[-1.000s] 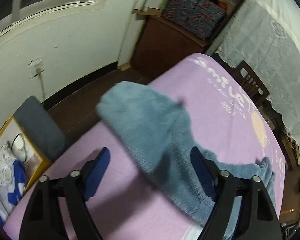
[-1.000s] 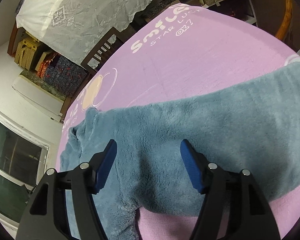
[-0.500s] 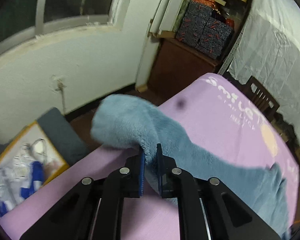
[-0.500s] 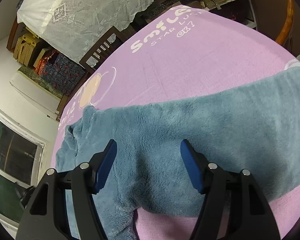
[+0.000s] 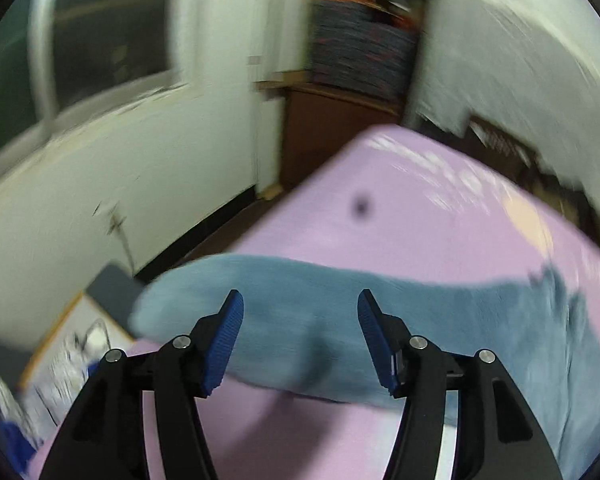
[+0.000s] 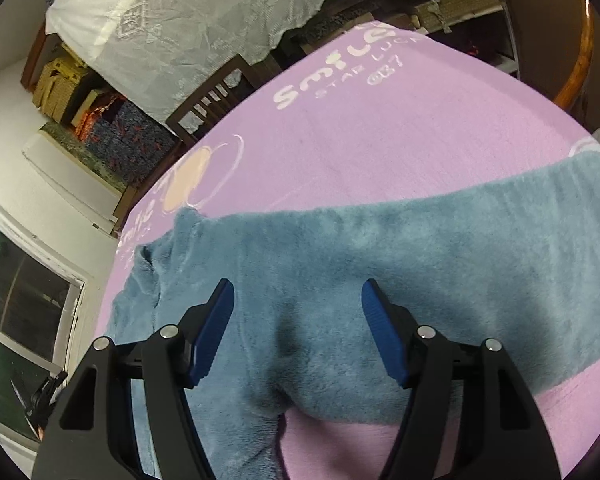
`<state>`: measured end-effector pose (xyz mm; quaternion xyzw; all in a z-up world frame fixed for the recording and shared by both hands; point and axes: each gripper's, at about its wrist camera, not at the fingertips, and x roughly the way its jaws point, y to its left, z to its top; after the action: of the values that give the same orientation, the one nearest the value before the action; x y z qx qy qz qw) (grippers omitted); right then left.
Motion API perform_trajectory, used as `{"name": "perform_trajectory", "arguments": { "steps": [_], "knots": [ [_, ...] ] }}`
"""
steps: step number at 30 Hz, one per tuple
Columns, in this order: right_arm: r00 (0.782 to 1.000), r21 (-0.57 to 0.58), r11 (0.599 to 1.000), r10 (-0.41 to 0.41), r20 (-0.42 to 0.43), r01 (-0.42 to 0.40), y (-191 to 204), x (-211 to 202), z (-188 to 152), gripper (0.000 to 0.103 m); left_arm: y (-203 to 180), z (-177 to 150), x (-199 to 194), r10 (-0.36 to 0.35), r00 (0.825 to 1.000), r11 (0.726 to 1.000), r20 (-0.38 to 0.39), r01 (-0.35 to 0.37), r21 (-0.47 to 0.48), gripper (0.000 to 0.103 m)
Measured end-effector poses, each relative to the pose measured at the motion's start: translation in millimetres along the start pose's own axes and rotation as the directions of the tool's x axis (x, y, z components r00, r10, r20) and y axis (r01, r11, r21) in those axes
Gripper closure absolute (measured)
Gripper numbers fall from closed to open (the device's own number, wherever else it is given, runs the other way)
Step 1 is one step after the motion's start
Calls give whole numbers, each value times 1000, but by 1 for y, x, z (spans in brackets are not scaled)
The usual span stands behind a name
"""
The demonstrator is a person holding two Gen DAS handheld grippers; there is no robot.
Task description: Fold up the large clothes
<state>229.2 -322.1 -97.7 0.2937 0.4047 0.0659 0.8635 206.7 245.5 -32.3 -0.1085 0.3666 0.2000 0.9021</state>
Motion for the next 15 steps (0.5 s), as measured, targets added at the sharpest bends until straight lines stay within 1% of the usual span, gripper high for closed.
{"name": "perform_trajectory", "arguments": {
  "steps": [1, 2, 3, 4, 5, 6, 7, 8, 9, 10, 11, 12, 15],
  "knots": [
    [1000, -2, 1000, 1, -5, -1, 1, 1, 0, 38, -25, -2, 2, -17, 1000, 998, -13, 18, 54, 43],
    [1000, 2, 1000, 2, -11, -2, 0, 2, 0, 38, -40, -3, 4, -30, 999, 996, -23, 32, 81, 42],
    [1000, 8, 1000, 1, -14, -1, -1, 2, 1, 38, -57, -5, 5, -45, 998, 993, -37, 49, 107, 37],
    [1000, 19, 1000, -5, -19, 6, -5, 4, 2, 38, -82, -9, 8, -76, 995, 985, -65, 85, 151, 24],
    [999, 36, 999, -15, -30, 16, -9, 6, 3, 38, -100, -13, 13, -98, 991, 975, -94, 115, 192, 18],
    [999, 51, 999, -15, -42, 17, -13, 8, 4, 38, -117, -17, 17, -108, 987, 962, -115, 133, 239, 15],
    [999, 74, 997, 13, -44, -9, -18, 9, 5, 38, -135, -22, 21, -99, 988, 950, -121, 130, 285, 15],
    [998, 96, 995, 34, -44, -29, -22, 8, 8, 38, -151, -29, 27, -73, 991, 937, -116, 108, 333, 15],
    [998, 117, 992, 52, -46, -46, -26, 7, 9, 38, -165, -36, 35, -29, 994, 922, -104, 67, 380, 15],
    [996, 144, 987, 73, -45, -66, -31, 6, 10, 38, -174, -41, 44, 13, 994, 913, -105, 31, 408, 15],
    [995, 167, 983, 90, -44, -81, -37, 4, 12, 38, -176, -44, 51, 33, 993, 911, -116, 17, 412, 13],
    [994, 193, 977, 100, -41, -91, -43, 2, 14, 39, -172, -41, 52, 27, 993, 923, -112, 18, 384, 10],
    [996, 278, 957, 93, -12, -86, -66, -12, 20, 39, -160, -35, 58, 8, 983, 950, -182, 49, 309, 9]
  ]
}}
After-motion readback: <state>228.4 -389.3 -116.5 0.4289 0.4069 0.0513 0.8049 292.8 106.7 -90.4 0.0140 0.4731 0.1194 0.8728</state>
